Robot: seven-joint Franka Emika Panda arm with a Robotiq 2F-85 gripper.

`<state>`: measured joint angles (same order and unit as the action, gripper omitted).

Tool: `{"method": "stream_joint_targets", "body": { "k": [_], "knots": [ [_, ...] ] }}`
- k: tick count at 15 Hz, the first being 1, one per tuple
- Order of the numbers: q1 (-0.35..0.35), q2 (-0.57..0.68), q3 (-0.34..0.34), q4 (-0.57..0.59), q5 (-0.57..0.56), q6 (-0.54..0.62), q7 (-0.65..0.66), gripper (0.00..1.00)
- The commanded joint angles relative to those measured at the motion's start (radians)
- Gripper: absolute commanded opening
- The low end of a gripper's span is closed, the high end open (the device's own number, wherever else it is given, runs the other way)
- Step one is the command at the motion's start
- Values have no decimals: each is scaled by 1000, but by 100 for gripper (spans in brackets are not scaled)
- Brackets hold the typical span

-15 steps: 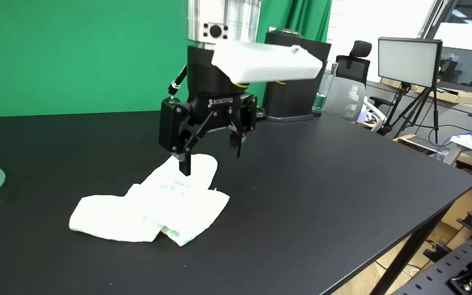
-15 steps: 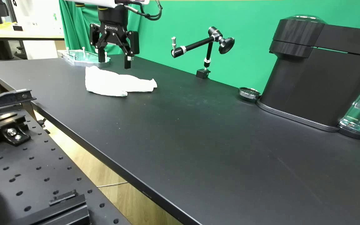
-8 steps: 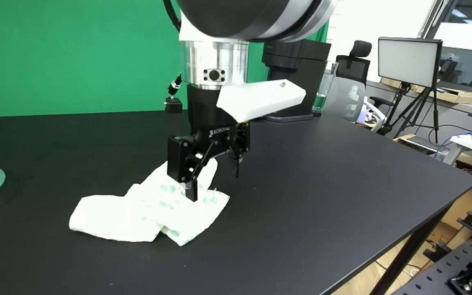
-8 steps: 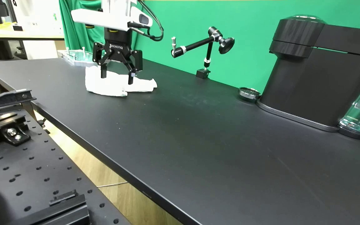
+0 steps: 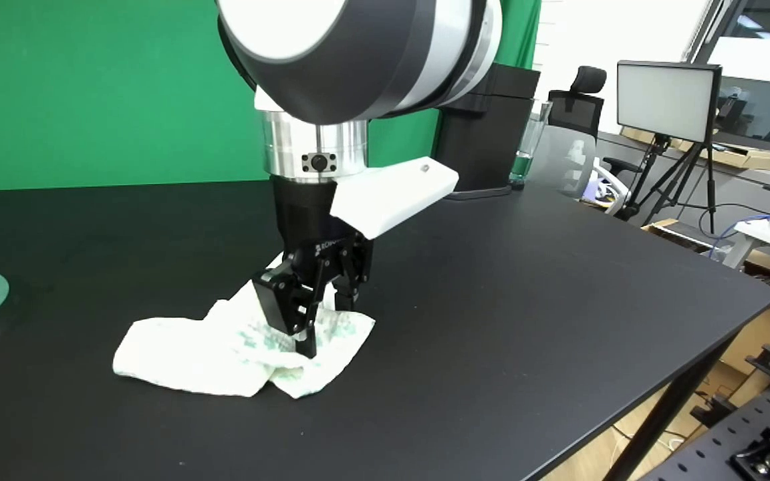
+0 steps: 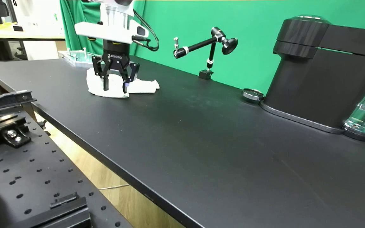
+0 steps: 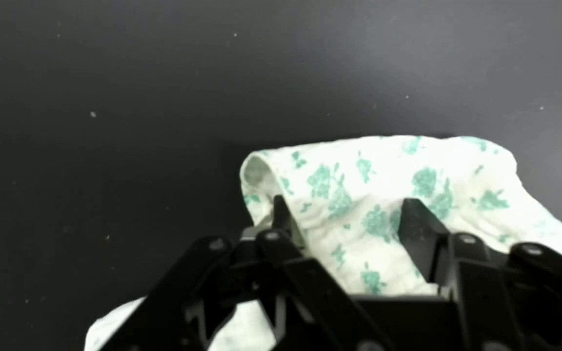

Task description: Hang the white cloth on the black tripod stand

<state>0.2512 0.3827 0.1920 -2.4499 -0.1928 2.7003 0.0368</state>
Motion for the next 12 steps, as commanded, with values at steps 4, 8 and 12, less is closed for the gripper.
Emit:
{"method": "stream_joint_targets", "body": {
  "k": [4,8,12],
  "knots": [
    [23,4,-32,45,-25,-5,-17,11],
    [42,-10,-70,88,-47,-37,26,0],
    [61,-23,-106,187,-48,-154,103,0]
  ]
}}
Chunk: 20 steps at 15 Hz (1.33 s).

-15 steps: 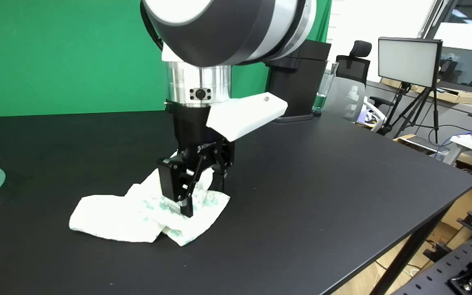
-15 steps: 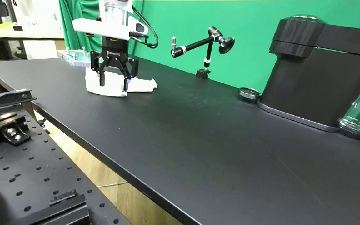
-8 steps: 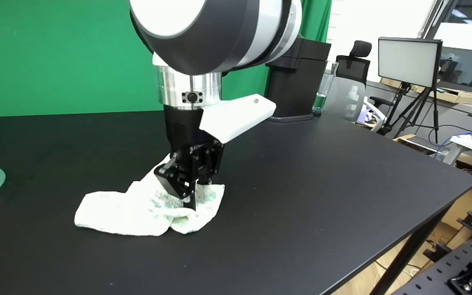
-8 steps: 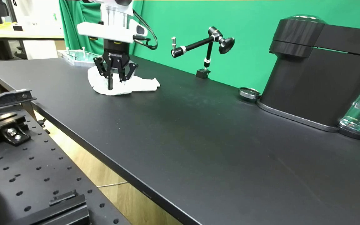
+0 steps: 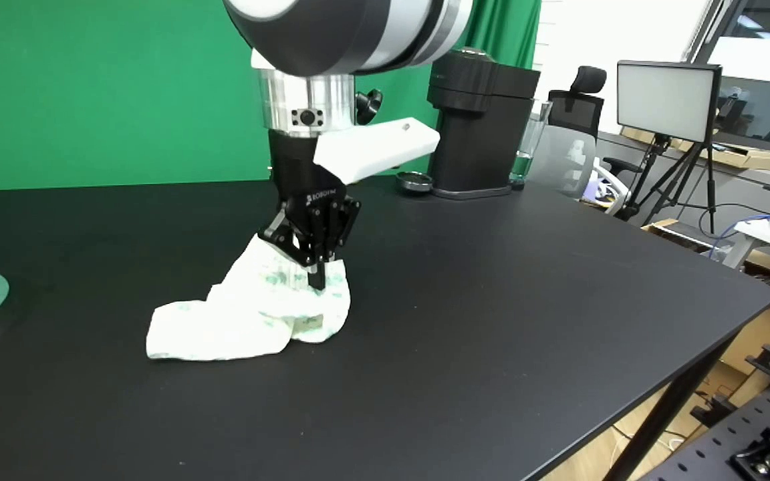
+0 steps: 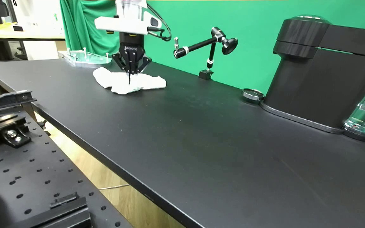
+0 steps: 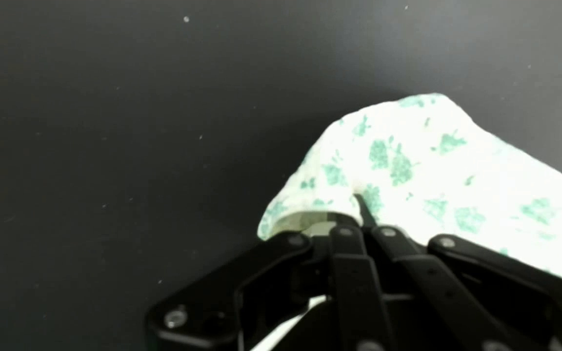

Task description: Hang the white cloth on the black tripod stand

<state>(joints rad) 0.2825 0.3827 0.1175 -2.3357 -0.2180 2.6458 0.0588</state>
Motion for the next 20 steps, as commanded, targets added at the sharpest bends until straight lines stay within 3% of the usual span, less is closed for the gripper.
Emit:
{"method": "stream_joint_targets", "body": {
  "k": [1,11,20],
  "knots": [
    [30,-25,-34,104,-23,-133,89,0],
    [26,-20,-36,445,-83,-402,162,0],
    [-22,-87,-104,472,-159,-413,228,0]
  ]
}}
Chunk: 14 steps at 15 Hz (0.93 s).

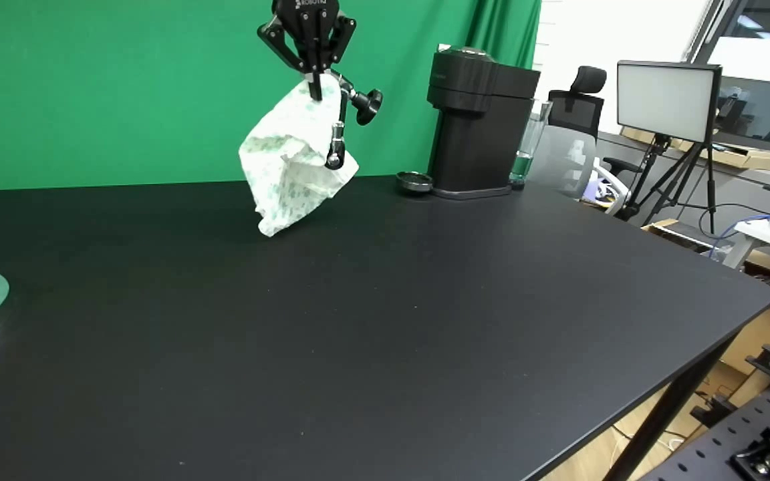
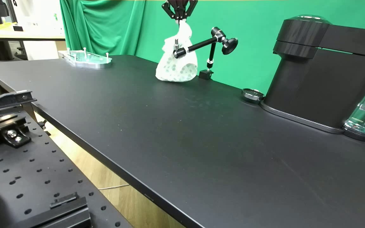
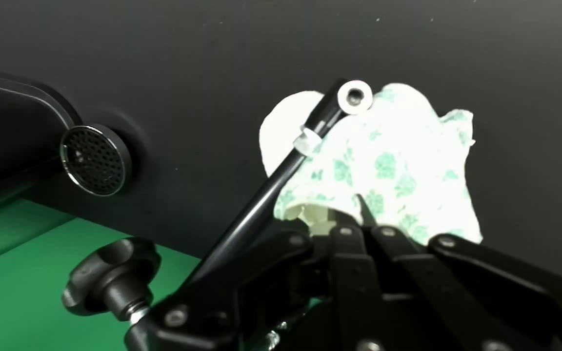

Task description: Hang the white cloth on the black tripod stand

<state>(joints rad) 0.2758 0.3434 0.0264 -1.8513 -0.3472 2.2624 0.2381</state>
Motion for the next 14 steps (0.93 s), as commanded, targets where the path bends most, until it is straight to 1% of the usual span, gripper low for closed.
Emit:
{"method": "stream_joint_targets", "body": {
  "k": [1,5,9,14],
  "knots": [
    [-21,-59,-19,-19,-40,-30,55,0],
    [-42,-115,-26,-48,-64,-46,75,0],
    [-56,-160,-17,-89,-79,-62,93,0],
    [-68,-173,-11,-144,-78,-77,114,0]
  ]
}}
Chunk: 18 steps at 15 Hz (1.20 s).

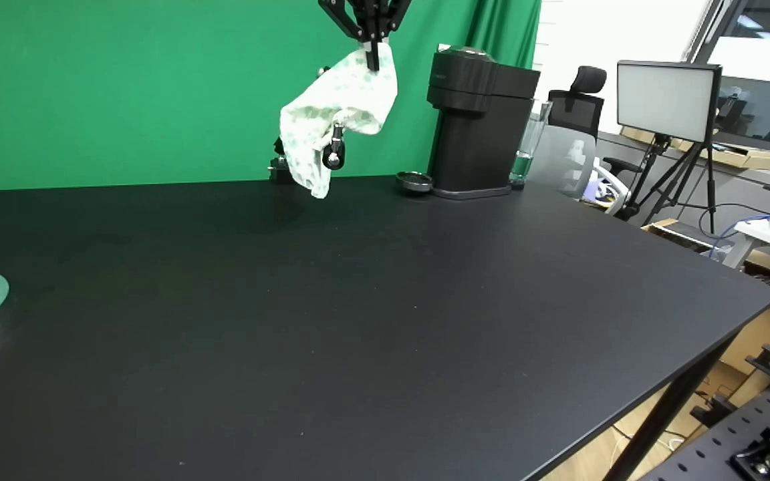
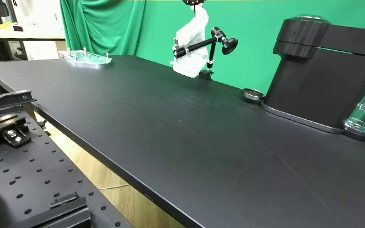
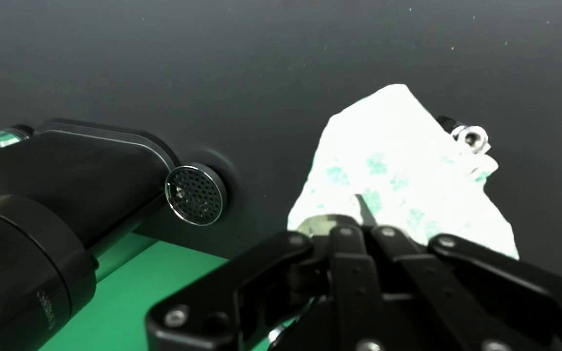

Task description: Hang the white cloth on the black tripod stand

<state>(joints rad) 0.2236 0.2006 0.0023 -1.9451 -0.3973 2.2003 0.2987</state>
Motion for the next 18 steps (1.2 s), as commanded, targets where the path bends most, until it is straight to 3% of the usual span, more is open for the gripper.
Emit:
{"method": "stream_joint_targets", "body": {
  "k": [1,7,8,10,18],
  "knots": [
    [-18,-27,13,-58,-24,-16,54,0],
    [-34,-22,11,-112,-14,-26,64,0],
    [-37,-21,12,-117,-5,-33,61,27],
    [-41,-21,13,-123,0,-40,60,34],
    [-42,-41,24,-143,-3,-48,36,88]
  ]
}}
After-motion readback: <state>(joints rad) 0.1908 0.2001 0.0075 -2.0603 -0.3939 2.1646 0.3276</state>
